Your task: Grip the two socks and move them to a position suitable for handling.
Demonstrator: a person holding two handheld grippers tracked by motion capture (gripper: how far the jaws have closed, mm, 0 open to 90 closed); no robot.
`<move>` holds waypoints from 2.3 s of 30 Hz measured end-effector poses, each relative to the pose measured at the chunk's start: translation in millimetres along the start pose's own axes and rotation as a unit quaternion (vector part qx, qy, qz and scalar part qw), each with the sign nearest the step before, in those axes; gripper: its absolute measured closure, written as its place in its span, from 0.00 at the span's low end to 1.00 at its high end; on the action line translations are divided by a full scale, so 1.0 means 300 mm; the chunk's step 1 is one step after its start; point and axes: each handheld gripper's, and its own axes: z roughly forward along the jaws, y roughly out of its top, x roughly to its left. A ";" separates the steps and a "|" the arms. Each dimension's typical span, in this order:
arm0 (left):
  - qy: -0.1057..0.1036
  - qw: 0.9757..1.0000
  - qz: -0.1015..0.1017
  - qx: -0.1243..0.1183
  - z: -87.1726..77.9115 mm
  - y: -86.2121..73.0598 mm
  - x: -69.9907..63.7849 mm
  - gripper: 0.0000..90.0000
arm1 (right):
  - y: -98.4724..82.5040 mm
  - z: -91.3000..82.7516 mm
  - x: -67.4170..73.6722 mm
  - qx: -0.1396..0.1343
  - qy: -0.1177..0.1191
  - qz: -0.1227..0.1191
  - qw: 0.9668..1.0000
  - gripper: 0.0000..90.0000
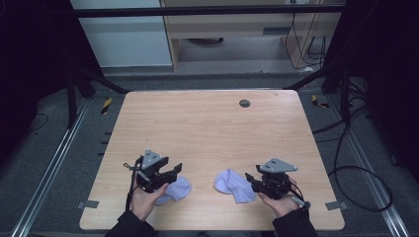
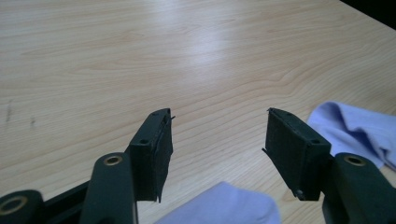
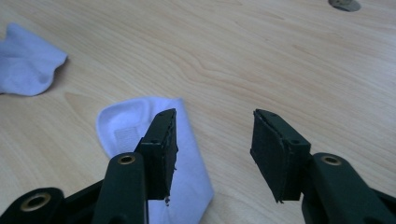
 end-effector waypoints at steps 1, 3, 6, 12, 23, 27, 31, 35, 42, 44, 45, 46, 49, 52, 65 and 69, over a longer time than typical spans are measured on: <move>-0.003 1.000 0.001 0.001 0.007 0.004 -0.014 0.46 | -0.001 -0.001 0.004 0.001 0.002 0.000 1.000 0.56; -0.008 1.000 0.006 0.004 0.021 0.008 -0.038 0.47 | -0.006 -0.003 0.012 0.004 0.007 -0.004 1.000 0.57; -0.014 1.000 0.011 0.006 0.037 0.011 -0.068 0.48 | -0.013 -0.003 0.022 0.007 0.015 -0.002 1.000 0.58; -0.020 0.999 0.027 0.019 0.074 0.016 -0.132 0.53 | -0.026 0.004 0.047 0.019 0.028 -0.009 0.999 0.60; -0.033 0.996 0.059 0.057 0.156 -0.005 -0.230 0.56 | -0.055 0.022 0.091 0.043 0.050 -0.023 0.998 0.65; -0.035 0.995 0.068 0.067 0.180 -0.015 -0.255 0.57 | -0.063 0.029 0.097 0.047 0.055 -0.019 0.997 0.66; -0.033 0.994 0.073 0.073 0.201 -0.021 -0.267 0.59 | -0.081 0.035 0.099 0.054 0.063 -0.018 0.996 0.69; -0.032 0.994 0.075 0.079 0.217 -0.025 -0.271 0.60 | -0.088 0.040 0.105 0.062 0.065 -0.019 0.996 0.70; -0.036 0.993 0.071 0.090 0.252 -0.037 -0.291 0.64 | -0.103 0.063 0.117 0.077 0.076 -0.023 0.994 0.73; -0.038 0.992 0.071 0.095 0.265 -0.042 -0.297 0.64 | -0.104 0.067 0.119 0.081 0.076 -0.026 0.993 0.73; -0.039 0.992 0.075 0.097 0.268 -0.043 -0.298 0.64 | -0.104 0.068 0.120 0.082 0.080 -0.023 0.993 0.73; -0.038 0.992 0.075 0.097 0.274 -0.045 -0.302 0.64 | -0.104 0.069 0.121 0.082 0.081 -0.023 0.993 0.73; -0.041 0.991 0.078 0.104 0.289 -0.050 -0.308 0.65 | -0.108 0.075 0.121 0.085 0.085 -0.020 0.993 0.73; -0.041 0.990 0.079 0.111 0.300 -0.055 -0.313 0.68 | -0.113 0.084 0.125 0.093 0.089 -0.021 0.991 0.74; -0.042 0.988 0.073 0.127 0.317 -0.064 -0.319 0.91 | -0.115 0.101 0.132 0.115 0.103 -0.020 0.988 0.90; -0.046 0.988 0.072 0.128 0.318 -0.063 -0.320 0.97 | -0.112 0.101 0.130 0.116 0.112 -0.015 0.987 0.95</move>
